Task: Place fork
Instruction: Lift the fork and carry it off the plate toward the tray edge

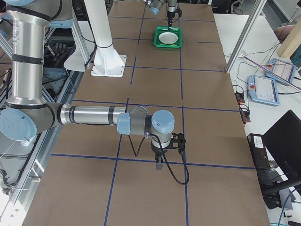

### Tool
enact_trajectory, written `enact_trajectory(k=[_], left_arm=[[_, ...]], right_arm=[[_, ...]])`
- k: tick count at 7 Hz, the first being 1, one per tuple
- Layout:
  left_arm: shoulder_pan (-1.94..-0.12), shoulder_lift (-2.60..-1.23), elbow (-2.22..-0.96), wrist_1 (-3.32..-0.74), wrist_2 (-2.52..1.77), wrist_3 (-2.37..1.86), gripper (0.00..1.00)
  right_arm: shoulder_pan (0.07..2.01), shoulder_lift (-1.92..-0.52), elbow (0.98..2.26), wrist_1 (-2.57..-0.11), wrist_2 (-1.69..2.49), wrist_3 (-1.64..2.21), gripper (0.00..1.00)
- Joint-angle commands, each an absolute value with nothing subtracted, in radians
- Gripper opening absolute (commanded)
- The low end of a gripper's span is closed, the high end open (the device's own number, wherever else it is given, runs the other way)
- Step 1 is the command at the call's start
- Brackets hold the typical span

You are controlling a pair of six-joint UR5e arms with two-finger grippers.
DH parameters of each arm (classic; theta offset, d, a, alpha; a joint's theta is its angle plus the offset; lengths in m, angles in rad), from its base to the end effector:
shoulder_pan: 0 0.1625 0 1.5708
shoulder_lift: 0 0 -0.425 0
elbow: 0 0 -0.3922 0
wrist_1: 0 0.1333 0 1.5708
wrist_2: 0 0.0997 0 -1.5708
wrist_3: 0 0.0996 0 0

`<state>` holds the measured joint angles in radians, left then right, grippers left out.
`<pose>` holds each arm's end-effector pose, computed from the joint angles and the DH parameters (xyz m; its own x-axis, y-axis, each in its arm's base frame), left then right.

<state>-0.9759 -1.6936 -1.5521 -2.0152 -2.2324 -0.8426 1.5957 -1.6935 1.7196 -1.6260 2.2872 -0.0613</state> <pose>0.2587 -0.5110 0.5586 0.6723 -0.0566 -0.7381 0.0355 0.9984 -0.0443 0.0788 -0.4357 0.6521 0.7536 -0.0234 0.6569 0.0213 0.9997 0.0112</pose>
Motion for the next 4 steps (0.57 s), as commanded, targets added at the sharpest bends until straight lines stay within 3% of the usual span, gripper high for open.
enact_trajectory(k=[1,2,3,4], left_arm=[[-0.976,-1.694,-1.503,-2.086,-2.232,-0.854,0.00],[-0.976,-1.695,-1.505,-2.086,-2.233,-0.856,0.00],[-0.976,-1.695,-1.503,-2.086,-2.233,-0.848,0.07],[-0.974,-1.695,-1.503,-2.088,-2.233,-0.841,0.74]], right_arm=[[1.595,-1.694,1.720,-1.626,2.287,-0.061,1.00],[1.595,-1.694,1.720,-1.626,2.287,-0.061,1.00],[1.595,-1.694,1.720,-1.626,2.287,-0.061,1.00],[1.595,-1.694,1.720,-1.626,2.287,-0.061,1.00]])
